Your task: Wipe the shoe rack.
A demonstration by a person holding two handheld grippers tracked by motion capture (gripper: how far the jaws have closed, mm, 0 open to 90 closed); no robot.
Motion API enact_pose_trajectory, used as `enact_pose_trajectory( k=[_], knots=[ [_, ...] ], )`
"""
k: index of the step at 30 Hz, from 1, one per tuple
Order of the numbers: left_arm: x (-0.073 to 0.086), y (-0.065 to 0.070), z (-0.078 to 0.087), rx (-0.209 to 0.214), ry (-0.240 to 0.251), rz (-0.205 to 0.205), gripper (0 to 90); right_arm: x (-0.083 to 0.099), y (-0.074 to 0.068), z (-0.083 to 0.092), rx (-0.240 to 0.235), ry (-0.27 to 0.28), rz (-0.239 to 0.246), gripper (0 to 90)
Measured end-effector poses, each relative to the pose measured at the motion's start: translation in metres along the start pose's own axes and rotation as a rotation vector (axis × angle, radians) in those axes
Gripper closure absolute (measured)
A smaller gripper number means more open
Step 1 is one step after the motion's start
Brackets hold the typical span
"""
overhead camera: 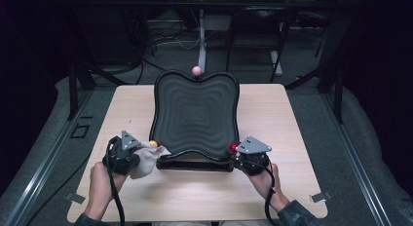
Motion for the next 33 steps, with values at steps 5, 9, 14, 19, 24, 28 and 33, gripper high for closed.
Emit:
enact_pose_trajectory(
  k=[5,9,14,19,24,28,33],
  knots=[
    [-0.008,0.014,0.005,0.036,0.049,-0.020,85.8,0.000,0.002,-0.001,-0.009,0.006,-0.008,59.7],
    [-0.014,0.027,-0.002,0.063,0.051,-0.041,85.7,0.000,0.004,0.000,-0.017,0.006,-0.010,59.6],
    [-0.020,0.039,-0.015,0.085,0.056,-0.053,85.7,-0.001,0.008,0.000,-0.068,0.002,-0.027,59.0],
    [-0.031,0.050,-0.024,0.092,0.069,-0.081,85.7,-0.002,0.012,0.002,-0.094,-0.020,-0.044,54.7],
    [-0.047,0.063,-0.035,0.111,0.080,-0.119,85.7,-0.003,0.017,0.008,-0.121,-0.012,-0.050,55.0],
    [-0.063,0.076,-0.044,0.133,0.096,-0.149,85.7,-0.003,0.016,0.009,-0.124,-0.012,-0.043,59.0],
    [-0.078,0.097,-0.055,0.171,0.119,-0.185,85.7,-0.003,0.017,0.009,-0.137,-0.008,-0.040,59.6]
  ],
)
Point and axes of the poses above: each handheld gripper's, and its own axes: z roughly backward along the jaws, x roughly out of its underside, y roughly to its right, the point moved 1 cm from there along -z, roughly forward along the jaws, and after that the axes turned 7 degrees about -z, right-handed, at the moved point
